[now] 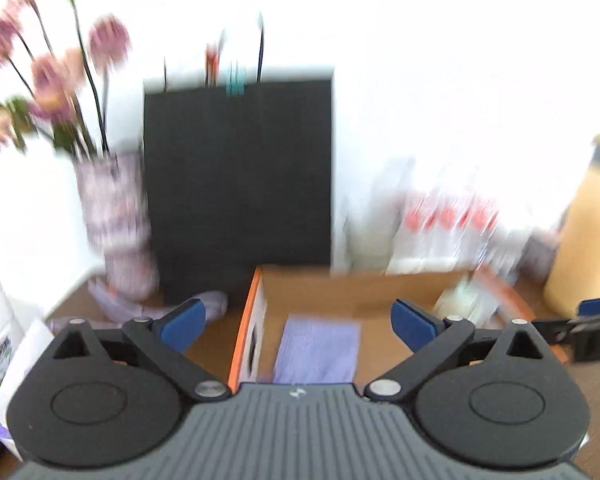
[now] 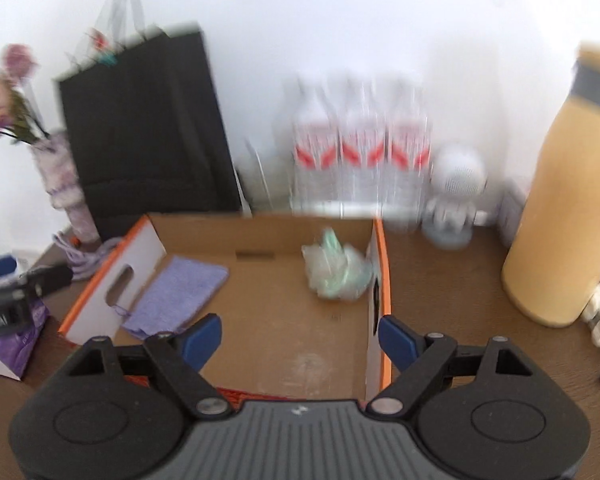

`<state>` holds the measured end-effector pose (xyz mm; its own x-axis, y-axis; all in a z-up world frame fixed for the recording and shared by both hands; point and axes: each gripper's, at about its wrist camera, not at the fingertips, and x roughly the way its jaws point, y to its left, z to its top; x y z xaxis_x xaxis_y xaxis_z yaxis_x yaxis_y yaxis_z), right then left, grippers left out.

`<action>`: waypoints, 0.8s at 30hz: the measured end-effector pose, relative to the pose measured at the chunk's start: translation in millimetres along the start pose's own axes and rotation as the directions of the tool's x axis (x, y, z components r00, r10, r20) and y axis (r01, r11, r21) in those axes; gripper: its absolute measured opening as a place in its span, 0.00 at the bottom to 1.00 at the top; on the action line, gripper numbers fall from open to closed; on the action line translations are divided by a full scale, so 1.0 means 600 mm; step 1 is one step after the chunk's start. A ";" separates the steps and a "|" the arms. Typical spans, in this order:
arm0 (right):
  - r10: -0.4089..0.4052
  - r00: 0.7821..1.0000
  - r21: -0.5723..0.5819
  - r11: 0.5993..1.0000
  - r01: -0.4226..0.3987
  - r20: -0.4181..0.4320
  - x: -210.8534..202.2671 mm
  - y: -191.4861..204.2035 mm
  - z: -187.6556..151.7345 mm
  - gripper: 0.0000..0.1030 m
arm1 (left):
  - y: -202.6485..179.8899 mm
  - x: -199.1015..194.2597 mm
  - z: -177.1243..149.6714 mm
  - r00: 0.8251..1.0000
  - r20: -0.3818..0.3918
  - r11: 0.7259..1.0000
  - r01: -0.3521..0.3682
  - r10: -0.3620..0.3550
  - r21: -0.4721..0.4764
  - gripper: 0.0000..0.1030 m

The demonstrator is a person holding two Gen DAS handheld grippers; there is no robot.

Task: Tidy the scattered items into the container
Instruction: 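Carry both bags into the cardboard box and open both tools to release them, then move the left tool to the plush toy while the right tool moves to the white tissue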

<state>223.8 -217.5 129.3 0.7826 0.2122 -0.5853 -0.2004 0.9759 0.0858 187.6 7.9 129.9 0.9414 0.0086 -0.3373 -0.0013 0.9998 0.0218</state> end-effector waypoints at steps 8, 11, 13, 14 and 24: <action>-0.019 0.967 -0.045 0.998 0.031 0.253 -0.091 0.025 -0.105 0.93 | -0.010 -0.097 -0.050 0.990 0.136 0.999 0.033 -0.033 0.001 1.00; -0.023 0.970 -0.013 1.000 0.027 0.244 -0.108 0.022 -0.124 0.93 | -0.006 -0.136 -0.062 0.991 0.132 0.999 0.036 -0.036 0.009 1.00; -0.019 0.970 0.008 1.000 0.017 0.243 -0.130 0.021 -0.144 0.93 | 0.000 -0.165 -0.076 0.990 0.130 0.999 0.042 -0.044 0.020 1.00; -0.017 0.970 0.020 1.000 0.012 0.241 -0.143 0.021 -0.159 0.94 | 0.004 -0.182 -0.088 0.991 0.128 0.999 0.042 -0.045 0.024 1.00; 0.049 0.988 -0.040 0.998 -0.043 0.147 -0.228 0.067 -0.320 0.96 | 0.020 -0.298 -0.228 0.999 -0.010 0.999 0.050 -0.050 -0.021 1.00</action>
<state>-4.2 -216.8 58.0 0.8500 0.2644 -0.4556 -0.2573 0.9631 0.0788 -27.1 21.2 61.9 0.9367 -0.0416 -0.3476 0.0389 0.9991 -0.0148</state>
